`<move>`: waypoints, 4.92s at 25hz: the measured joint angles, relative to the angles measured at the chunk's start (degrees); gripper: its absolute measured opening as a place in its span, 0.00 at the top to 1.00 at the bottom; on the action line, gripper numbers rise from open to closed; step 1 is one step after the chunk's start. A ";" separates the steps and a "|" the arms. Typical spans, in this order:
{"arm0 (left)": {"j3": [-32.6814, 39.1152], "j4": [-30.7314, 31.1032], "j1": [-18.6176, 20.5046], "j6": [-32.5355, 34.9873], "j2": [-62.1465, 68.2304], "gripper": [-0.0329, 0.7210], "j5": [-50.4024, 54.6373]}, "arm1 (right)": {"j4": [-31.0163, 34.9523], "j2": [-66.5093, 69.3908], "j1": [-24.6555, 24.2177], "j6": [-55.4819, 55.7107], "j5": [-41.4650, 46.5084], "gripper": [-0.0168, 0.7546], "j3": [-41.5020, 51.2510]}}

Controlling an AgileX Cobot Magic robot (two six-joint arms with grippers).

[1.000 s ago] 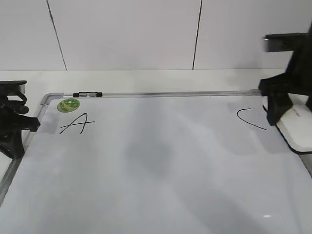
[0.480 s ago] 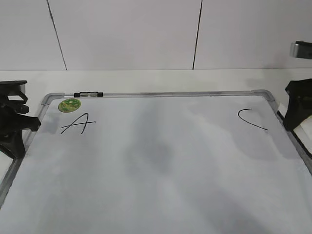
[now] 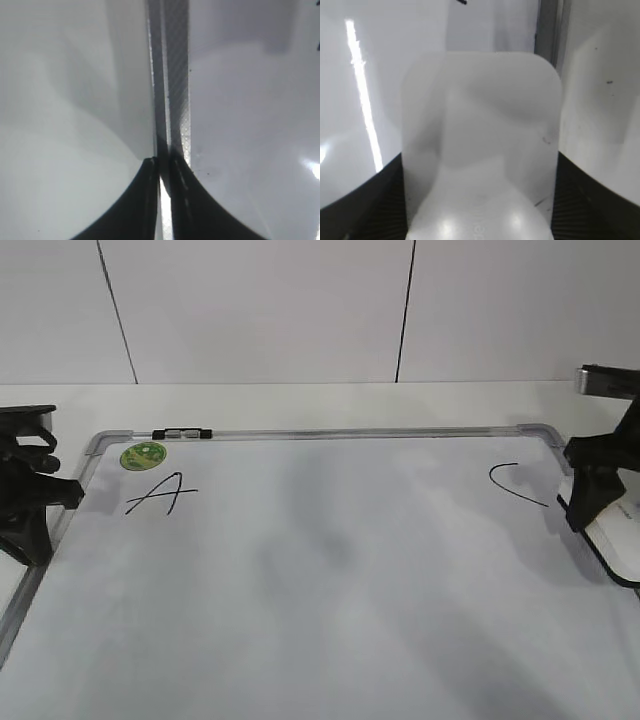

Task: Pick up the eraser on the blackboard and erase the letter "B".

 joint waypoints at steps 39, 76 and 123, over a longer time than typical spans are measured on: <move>0.00 -1.06 0.00 0.00 0.00 0.90 -0.41 | 1.46 -2.26 0.00 -2.42 -16.19 0.27 8.69; 0.00 -1.17 0.00 0.10 0.00 0.90 -0.62 | 1.07 0.02 0.00 -2.71 -13.66 0.24 8.33; -0.04 -1.85 0.00 0.58 0.00 0.63 0.13 | 0.16 -13.63 0.00 5.61 3.26 0.25 -9.07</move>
